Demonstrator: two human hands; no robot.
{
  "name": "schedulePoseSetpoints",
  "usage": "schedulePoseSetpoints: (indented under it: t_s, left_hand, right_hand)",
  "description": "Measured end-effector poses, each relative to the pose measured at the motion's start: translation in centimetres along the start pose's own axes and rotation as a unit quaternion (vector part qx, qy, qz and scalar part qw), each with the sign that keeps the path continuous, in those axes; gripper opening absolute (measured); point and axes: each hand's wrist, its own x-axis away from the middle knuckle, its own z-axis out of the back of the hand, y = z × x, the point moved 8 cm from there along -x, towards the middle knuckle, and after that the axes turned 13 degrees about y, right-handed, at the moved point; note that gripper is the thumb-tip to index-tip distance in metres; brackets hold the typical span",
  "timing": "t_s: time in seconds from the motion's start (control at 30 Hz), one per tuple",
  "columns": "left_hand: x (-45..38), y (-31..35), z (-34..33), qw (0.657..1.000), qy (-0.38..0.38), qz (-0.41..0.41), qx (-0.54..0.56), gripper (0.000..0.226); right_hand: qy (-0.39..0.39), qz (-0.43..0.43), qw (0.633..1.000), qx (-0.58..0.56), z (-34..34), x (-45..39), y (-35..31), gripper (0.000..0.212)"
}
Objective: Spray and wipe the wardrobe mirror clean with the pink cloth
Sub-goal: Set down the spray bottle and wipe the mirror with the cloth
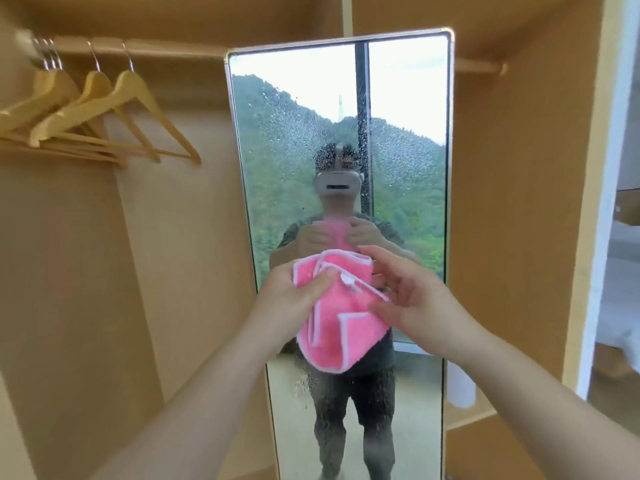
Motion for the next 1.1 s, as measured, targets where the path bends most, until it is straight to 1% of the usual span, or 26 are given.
schedulePoseSetpoints:
  t_s: [0.03,0.07,0.1,0.13,0.17,0.2,0.23,0.27,0.3,0.33,0.37,0.43,0.5,0.53,0.57,0.63,0.67,0.73,0.77,0.8,0.87,0.93,1.0,1.03,1.07,1.1]
  left_hand:
    - [-0.2,0.3,0.2,1.000,0.012,-0.006,-0.002,0.012]
    - [-0.4,0.6,0.3,1.000,0.018,-0.009,0.002,0.013]
    - [-0.4,0.9,0.3,1.000,0.016,-0.012,0.011,0.016]
    - [-0.4,1.0,0.2,1.000,0.011,-0.013,0.019,0.021]
    - [-0.3,1.2,0.1,1.000,0.004,-0.019,0.024,0.025]
    - [-0.3,1.4,0.0,0.999,0.003,-0.026,0.021,0.025]
    - [-0.4,1.4,0.2,0.999,0.012,-0.035,0.015,0.024]
    - [-0.7,1.4,0.7,0.999,0.034,-0.037,0.014,0.021]
    - [-1.0,1.1,1.5,0.997,0.062,-0.028,0.023,0.018]
    - [-1.3,0.7,2.2,0.995,0.089,-0.008,0.045,0.015]
    - [-1.6,0.3,2.9,0.992,0.106,0.010,0.067,0.015]
    - [-2.2,-0.2,3.6,0.990,0.116,0.027,0.077,0.017]
    - [-2.4,-0.2,3.6,0.992,0.107,0.025,0.061,0.015]
    - [-2.4,-0.2,3.3,0.993,0.099,0.026,0.057,0.011]
    - [-2.3,0.1,2.9,0.995,0.087,0.019,0.054,0.012]
    - [-2.2,0.8,1.9,0.997,0.070,-0.005,0.043,0.014]
    - [-2.1,1.2,1.5,0.997,0.068,-0.021,0.034,0.012]
    - [-2.0,1.8,0.9,0.997,0.067,-0.046,0.018,0.009]
    - [-2.0,2.0,0.5,0.997,0.058,-0.054,0.010,0.010]
    - [-2.0,2.2,0.3,0.997,0.047,-0.062,-0.001,0.013]
    - [-2.2,2.2,0.2,0.997,0.024,-0.067,-0.029,0.019]
    - [-2.4,1.8,0.5,0.999,-0.008,-0.042,-0.030,0.013]
    - [-2.7,1.4,1.5,0.999,-0.020,-0.020,-0.030,0.038]
    - [-3.0,1.3,2.1,0.999,-0.019,-0.019,-0.029,0.038]
    - [-3.2,1.4,2.6,0.999,-0.020,-0.019,-0.027,0.033]
    - [-3.4,1.4,2.9,0.999,-0.028,-0.019,-0.022,0.031]
  right_hand:
    - [-0.035,-0.015,0.999,0.033,-0.1,0.0,0.3,0.074]
    - [-0.059,-0.030,0.996,0.065,-0.2,0.0,0.6,0.078]
    - [-0.061,-0.038,0.993,0.092,-0.1,0.0,0.8,0.078]
    - [-0.040,-0.038,0.991,0.119,0.1,-0.2,0.9,0.076]
    - [-0.006,-0.035,0.989,0.146,0.4,-0.4,0.9,0.069]
    - [0.028,-0.040,0.984,0.170,0.8,-0.7,1.1,0.058]
    - [0.055,-0.053,0.980,0.186,1.2,-0.9,1.4,0.041]
    - [0.065,-0.080,0.976,0.193,1.7,-1.1,2.0,0.023]
    - [0.050,-0.118,0.974,0.189,2.0,-1.2,3.0,0.011]
    - [0.014,-0.158,0.971,0.181,2.0,-0.9,4.2,0.006]
    - [-0.028,-0.191,0.964,0.181,2.1,-0.6,5.1,0.006]
    - [-0.088,-0.217,0.952,0.196,2.2,0.2,5.3,0.019]
    - [-0.116,-0.203,0.957,0.175,1.6,0.2,4.1,0.028]
    - [-0.131,-0.193,0.960,0.153,0.8,0.2,3.2,0.038]
    - [-0.135,-0.185,0.966,0.120,-0.1,0.1,2.4,0.045]
    - [-0.117,-0.165,0.978,0.046,-2.1,-0.3,0.9,0.048]
    - [-0.107,-0.151,0.982,0.034,-3.2,-0.5,0.5,0.050]
    - [-0.097,-0.106,0.987,0.078,-5.2,-0.7,0.5,0.060]
    - [-0.084,-0.080,0.986,0.119,-5.8,-0.8,0.7,0.060]
    - [-0.068,-0.058,0.984,0.154,-6.0,-1.0,0.7,0.050]
    - [-0.065,-0.065,0.984,0.151,-5.9,-1.2,1.2,0.023]
    - [-0.092,-0.121,0.985,0.079,-5.5,-1.0,2.0,0.026]
    - [-0.096,-0.204,0.974,-0.020,-4.3,-1.0,2.8,0.028]
    - [-0.078,-0.231,0.969,-0.039,-3.4,-1.2,3.3,0.026]
    - [-0.050,-0.241,0.969,-0.031,-2.4,-1.7,3.6,0.023]
    - [-0.005,-0.227,0.974,0.013,-1.1,-2.4,4.0,0.020]
